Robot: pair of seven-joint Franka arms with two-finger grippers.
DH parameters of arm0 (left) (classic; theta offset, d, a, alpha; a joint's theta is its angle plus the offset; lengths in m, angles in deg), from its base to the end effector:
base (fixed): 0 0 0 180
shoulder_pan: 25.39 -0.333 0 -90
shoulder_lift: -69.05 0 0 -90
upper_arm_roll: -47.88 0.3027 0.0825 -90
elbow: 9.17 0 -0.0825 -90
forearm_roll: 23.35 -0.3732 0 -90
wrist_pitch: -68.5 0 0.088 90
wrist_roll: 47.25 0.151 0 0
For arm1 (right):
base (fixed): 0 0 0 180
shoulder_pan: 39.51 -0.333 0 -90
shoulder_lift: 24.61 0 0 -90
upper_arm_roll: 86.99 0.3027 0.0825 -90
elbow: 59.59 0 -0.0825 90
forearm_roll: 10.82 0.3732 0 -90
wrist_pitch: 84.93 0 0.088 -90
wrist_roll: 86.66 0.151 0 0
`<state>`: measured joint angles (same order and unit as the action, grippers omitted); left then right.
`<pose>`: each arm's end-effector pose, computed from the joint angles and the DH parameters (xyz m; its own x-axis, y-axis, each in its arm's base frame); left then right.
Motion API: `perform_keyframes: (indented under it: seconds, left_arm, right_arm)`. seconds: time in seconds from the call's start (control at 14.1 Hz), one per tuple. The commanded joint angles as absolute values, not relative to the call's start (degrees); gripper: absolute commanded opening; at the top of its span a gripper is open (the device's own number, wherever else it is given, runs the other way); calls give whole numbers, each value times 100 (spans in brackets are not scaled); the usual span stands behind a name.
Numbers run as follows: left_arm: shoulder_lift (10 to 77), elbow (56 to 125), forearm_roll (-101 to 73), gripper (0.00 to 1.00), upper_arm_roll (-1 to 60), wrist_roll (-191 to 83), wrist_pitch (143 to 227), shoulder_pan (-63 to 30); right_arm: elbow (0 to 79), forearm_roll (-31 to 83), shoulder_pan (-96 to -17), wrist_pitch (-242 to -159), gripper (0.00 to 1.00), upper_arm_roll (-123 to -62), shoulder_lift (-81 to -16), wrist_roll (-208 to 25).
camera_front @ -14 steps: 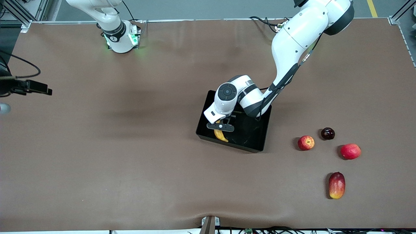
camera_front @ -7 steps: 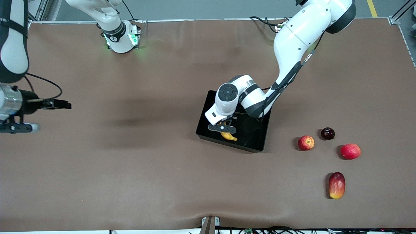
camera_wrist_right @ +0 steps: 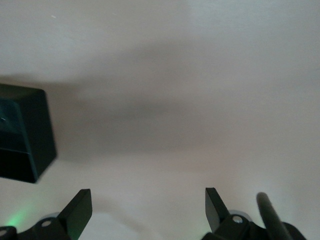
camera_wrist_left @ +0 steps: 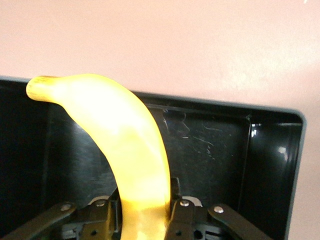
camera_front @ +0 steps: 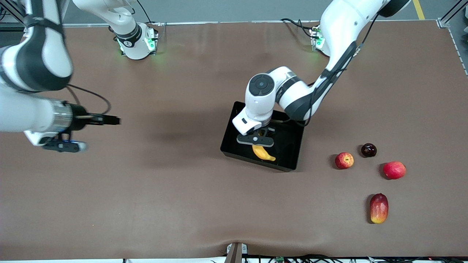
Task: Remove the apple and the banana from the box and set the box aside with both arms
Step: 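Carry the banana out with the left gripper while the right gripper reaches the tray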
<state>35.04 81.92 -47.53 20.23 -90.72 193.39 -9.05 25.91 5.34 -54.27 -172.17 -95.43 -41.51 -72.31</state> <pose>0.5367 -0.4267 0.2761 0.9802 -0.1589 0.1181 -0.1571 -0.9873 -0.0242 0.5860 0.1166 0.4362 0.9431 -0.1295 -0.3063 -0.1851 -0.9696 -0.1599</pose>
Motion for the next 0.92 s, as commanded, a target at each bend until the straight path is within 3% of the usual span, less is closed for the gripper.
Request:
perform_keyframes:
  seconds: [0.0,0.57,0.85]
  left_arm:
    - [3977,8320,-4280,0,1966,-8254,19059,-1447]
    - [3873,8083,-3882,0,2019,-4641,18952,-3205]
    - [3304,7760,-3935,0,2054,-2744,19066,-3953]
  right_arm:
    - [2645,693,-6041,-17798,100,-9604,-4314,-6479]
    - [2619,676,-7483,-19486,100,-9604,-5228,-4747]
    - [2619,684,-7975,-20198,100,-9604,-5729,-4194]
